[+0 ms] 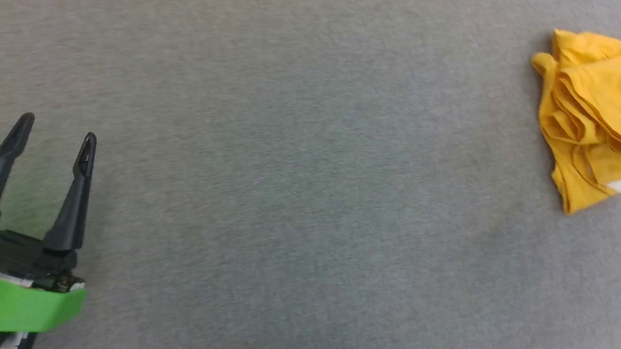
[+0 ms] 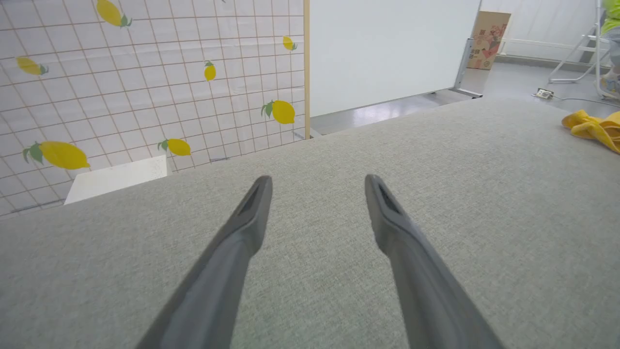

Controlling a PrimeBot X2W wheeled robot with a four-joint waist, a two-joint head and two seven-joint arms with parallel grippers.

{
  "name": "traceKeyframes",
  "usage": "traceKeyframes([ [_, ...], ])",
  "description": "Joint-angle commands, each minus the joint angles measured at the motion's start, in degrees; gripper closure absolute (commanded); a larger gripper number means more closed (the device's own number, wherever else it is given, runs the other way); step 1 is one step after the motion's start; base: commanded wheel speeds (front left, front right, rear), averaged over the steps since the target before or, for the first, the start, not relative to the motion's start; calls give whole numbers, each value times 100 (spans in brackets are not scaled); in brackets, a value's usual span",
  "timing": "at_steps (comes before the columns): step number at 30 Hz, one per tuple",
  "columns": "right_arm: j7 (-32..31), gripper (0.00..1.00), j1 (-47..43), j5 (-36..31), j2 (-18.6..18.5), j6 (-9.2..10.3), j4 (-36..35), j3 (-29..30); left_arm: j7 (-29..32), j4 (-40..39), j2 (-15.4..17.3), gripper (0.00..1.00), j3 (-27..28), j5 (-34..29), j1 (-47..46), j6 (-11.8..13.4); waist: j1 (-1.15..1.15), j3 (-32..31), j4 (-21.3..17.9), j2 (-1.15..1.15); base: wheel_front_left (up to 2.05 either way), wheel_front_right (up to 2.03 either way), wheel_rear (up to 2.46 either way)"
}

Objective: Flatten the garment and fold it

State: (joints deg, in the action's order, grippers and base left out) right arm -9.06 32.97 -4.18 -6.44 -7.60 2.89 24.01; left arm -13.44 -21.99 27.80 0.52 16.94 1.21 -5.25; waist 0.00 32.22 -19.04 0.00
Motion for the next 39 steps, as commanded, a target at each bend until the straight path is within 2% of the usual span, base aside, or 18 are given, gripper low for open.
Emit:
traceKeyframes([
  [1,98,0,-171,80,99,11,-166,21,-56,83,-65,0,-20,47,-110,25,0,-322,366,0,0,0,0],
  [9,377,0,-1353,418,351,11,-1376,-327,-143,644,-512,0,-141,71,-190,79,0,-818,1040,0,0,0,0],
  [11,397,0,-1631,628,353,11,-1496,-494,-149,778,-624,0,-139,71,-182,86,0,-938,1172,0,0,0,0],
  [19,666,0,-2338,708,355,11,-1712,-1013,-154,1058,-1150,0,-3,-58,-217,63,0,-1369,1571,0,0,0,0],
  [30,1177,0,-3130,668,356,11,-1430,-1291,-155,1198,-1751,0,240,-653,-119,-40,0,-1827,2038,0,0,0,0],
  [39,1926,0,-3585,766,356,11,-629,-1187,-155,1204,-2077,0,521,-1075,275,-84,0,-2115,2158,0,0,0,0],
])
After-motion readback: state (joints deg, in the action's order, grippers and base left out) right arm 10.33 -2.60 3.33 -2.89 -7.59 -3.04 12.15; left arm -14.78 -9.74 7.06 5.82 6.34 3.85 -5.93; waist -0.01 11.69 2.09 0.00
